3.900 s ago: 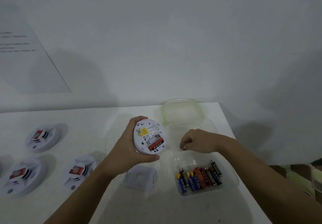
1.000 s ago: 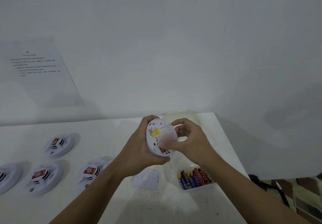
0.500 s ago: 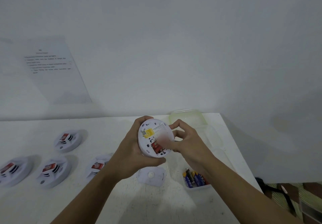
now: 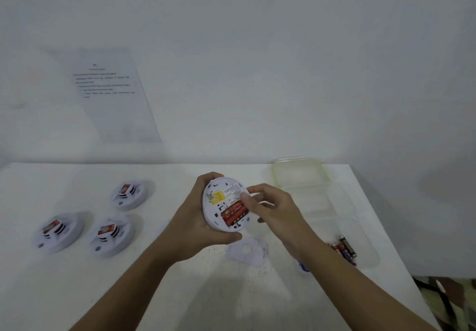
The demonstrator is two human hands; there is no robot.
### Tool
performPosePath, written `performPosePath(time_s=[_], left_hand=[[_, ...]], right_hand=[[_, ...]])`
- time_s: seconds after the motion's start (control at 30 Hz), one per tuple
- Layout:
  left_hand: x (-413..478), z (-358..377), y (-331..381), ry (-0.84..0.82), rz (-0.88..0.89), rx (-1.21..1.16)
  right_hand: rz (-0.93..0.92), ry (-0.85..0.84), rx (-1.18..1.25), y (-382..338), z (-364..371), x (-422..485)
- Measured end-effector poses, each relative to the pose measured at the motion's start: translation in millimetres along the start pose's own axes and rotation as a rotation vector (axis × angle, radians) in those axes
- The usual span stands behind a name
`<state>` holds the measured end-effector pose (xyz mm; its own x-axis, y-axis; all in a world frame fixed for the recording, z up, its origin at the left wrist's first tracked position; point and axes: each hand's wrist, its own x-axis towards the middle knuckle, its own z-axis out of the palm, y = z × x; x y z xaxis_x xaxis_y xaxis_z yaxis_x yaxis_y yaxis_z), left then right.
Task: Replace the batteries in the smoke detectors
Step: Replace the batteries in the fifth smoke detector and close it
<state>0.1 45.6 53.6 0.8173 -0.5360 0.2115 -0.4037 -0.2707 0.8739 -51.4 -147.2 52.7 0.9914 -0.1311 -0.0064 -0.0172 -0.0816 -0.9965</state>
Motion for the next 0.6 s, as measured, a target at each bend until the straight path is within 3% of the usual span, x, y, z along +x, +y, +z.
performPosePath(time_s=[0.17,0.3,0.37,0.6], left_hand=[[-21.0,-23.0,-20.1,0.044,-0.05,0.028],[-35.0,-35.3,-34.8,0.047,-0.094,0.023],[-39.0,-37.3,-39.5,0.05,-0.103,0.01],[-41.7,-42.3,-47.1,0.043,-0.11,-0.01]], right_hand=[[0.019,0.061,-0.315,30.4,6.0,10.1],[0.012,-0.237,-0.984,67.0,11.4,13.1],[0.025,-0.323,-1.196,76.5,16.0,12.3],[0.083,-0.334,-1.218,87.9,26.4,19.6]])
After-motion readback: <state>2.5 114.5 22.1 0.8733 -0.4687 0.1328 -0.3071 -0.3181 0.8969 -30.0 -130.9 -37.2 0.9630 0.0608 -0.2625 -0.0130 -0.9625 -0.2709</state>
